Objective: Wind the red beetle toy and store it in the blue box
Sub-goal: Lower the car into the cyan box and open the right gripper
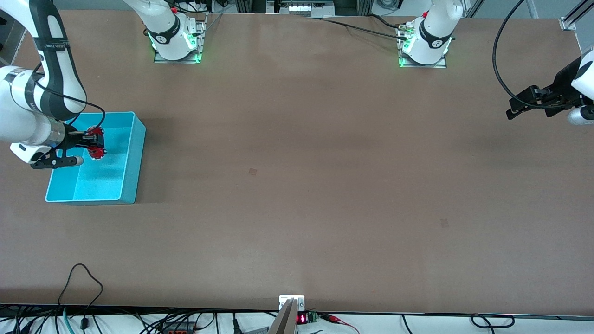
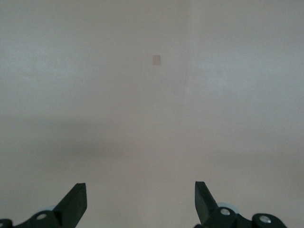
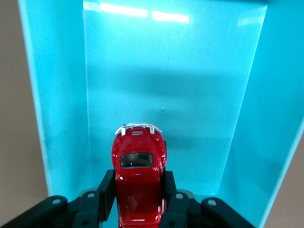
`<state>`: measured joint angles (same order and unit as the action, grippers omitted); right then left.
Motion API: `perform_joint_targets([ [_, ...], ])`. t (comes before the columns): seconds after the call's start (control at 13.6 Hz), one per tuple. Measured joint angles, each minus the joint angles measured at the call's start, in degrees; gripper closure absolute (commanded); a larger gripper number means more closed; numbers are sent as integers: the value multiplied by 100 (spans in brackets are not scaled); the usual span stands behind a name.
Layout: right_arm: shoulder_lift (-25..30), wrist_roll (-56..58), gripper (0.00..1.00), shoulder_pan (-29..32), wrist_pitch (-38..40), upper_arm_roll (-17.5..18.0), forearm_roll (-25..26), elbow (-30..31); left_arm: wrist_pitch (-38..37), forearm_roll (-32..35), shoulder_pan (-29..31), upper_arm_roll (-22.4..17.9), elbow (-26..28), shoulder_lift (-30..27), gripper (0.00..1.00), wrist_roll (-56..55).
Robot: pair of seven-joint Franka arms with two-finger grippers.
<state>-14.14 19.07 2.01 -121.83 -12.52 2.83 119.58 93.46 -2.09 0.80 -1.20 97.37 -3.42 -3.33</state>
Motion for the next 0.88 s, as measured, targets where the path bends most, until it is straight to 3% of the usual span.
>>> perform_joint_targets([
  [0.44, -146, -53, 92, 0, -776, -94, 1, 491, 0, 0, 0, 0, 0, 0, 0, 0],
  [0.88, -219, -58, 90, 1, -938, -143, 1, 682, 0, 0, 0, 0, 0, 0, 0, 0],
])
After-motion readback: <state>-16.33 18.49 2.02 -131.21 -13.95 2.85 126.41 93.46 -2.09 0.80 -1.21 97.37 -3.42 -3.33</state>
